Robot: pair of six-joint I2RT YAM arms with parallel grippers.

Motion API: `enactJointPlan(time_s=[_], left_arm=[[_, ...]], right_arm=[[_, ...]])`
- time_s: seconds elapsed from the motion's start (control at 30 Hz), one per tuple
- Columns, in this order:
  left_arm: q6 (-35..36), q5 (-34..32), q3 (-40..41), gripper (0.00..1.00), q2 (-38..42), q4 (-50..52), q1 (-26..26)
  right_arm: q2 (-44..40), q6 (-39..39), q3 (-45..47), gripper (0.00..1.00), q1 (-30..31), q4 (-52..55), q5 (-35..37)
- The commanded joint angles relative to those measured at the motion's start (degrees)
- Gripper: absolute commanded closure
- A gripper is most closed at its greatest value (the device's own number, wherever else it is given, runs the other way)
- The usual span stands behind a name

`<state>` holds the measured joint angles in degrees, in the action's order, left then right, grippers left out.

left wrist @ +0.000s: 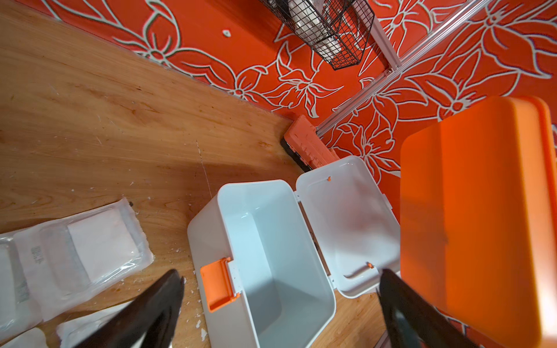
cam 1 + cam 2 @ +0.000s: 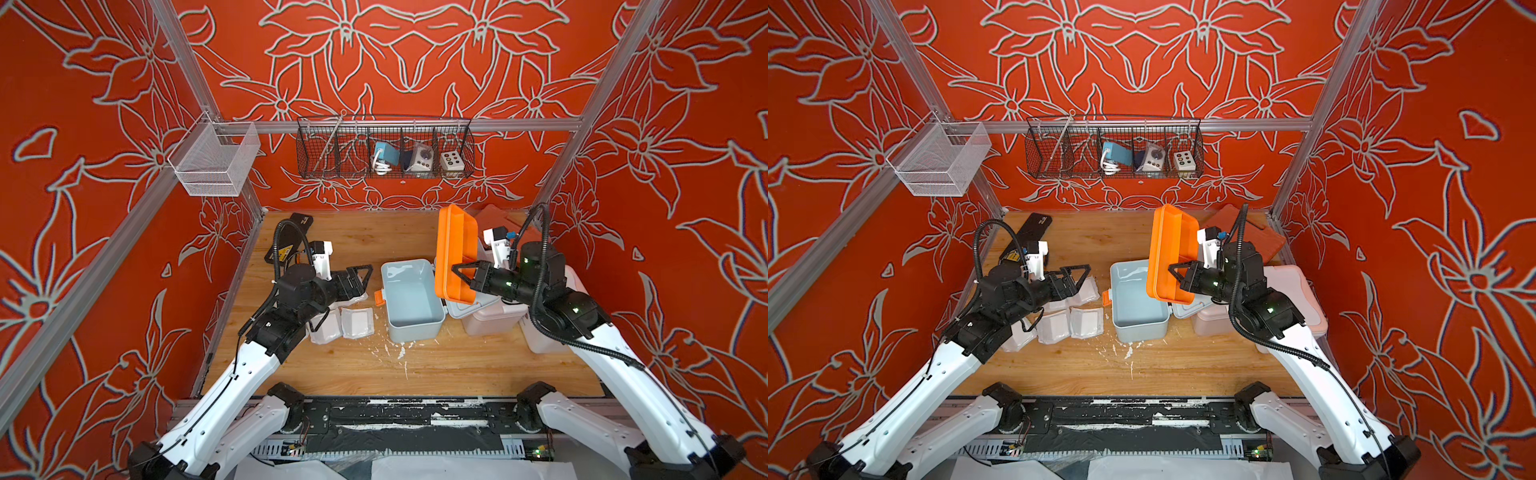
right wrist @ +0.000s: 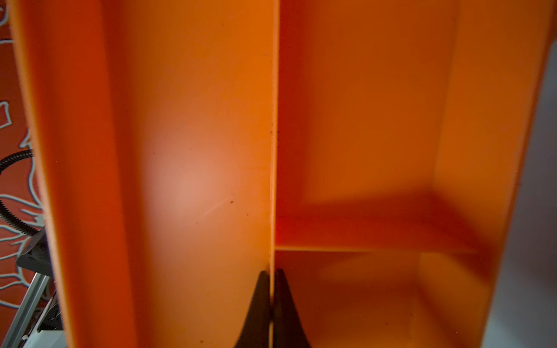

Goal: Open first aid kits and take out gauze
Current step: Place the compartment layer in the first aid kit.

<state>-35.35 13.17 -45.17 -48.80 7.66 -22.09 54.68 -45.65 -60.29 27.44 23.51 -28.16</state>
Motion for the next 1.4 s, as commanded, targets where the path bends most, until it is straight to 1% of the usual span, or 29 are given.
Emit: enactJointPlan(time_s=[0.0,0.1,0.23,0.33,0.47,0.57,0.7,0.8,0.97,1.13,1.23,1.37], left_arm=[[1.9,1.2,-1.1,0.02,0.2,0.8,-0.1],[1.0,0.1,0.0,0.02,0.5,2.8,0.0],[0.3,4.4,4.0,0.02,1.8,2.9,-0.1],[-1.2,6.2,8.0,0.02,3.5,1.1,-0.1],[-1.2,7.0,10.1,0.02,4.8,0.0,-0.1],[0.1,7.9,10.4,0.02,5.2,0.3,-0.1],[0.9,8.3,11.2,0.02,6.6,0.1,-0.1],[1.0,7.4,12.2,0.02,8.3,-0.4,-0.1],[1.3,5.8,13.4,0.02,11.0,-0.7,0.1],[1.3,5.9,14.6,0.02,12.2,-1.1,0.0],[1.3,6.1,14.8,0.02,12.3,-0.8,0.0],[1.2,6.0,15.0,0.02,13.0,-0.7,0.0]], right_arm=[[1.1,-1.8,-1.3,1.00,0.7,-4.6,-3.7],[3.0,-1.1,-2.1,1.00,1.3,-2.6,-4.7],[5.7,1.1,-4.1,1.00,2.1,1.7,-5.9],[7.5,2.4,-5.6,1.00,3.0,4.8,-4.5],[11.3,3.9,-8.4,1.00,5.3,8.9,-1.5],[16.1,6.3,-13.0,1.00,8.6,15.7,3.9],[22.8,8.9,-20.7,1.00,14.0,25.6,13.4],[25.7,8.5,-24.0,1.00,16.6,29.2,18.7],[31.0,4.7,-29.3,1.00,20.3,35.9,29.0],[34.2,1.3,-32.3,1.00,22.3,37.0,32.5],[36.7,-0.4,-33.7,1.00,23.0,39.5,33.8],[42.0,-2.6,-38.7,1.00,24.9,43.8,36.7]])
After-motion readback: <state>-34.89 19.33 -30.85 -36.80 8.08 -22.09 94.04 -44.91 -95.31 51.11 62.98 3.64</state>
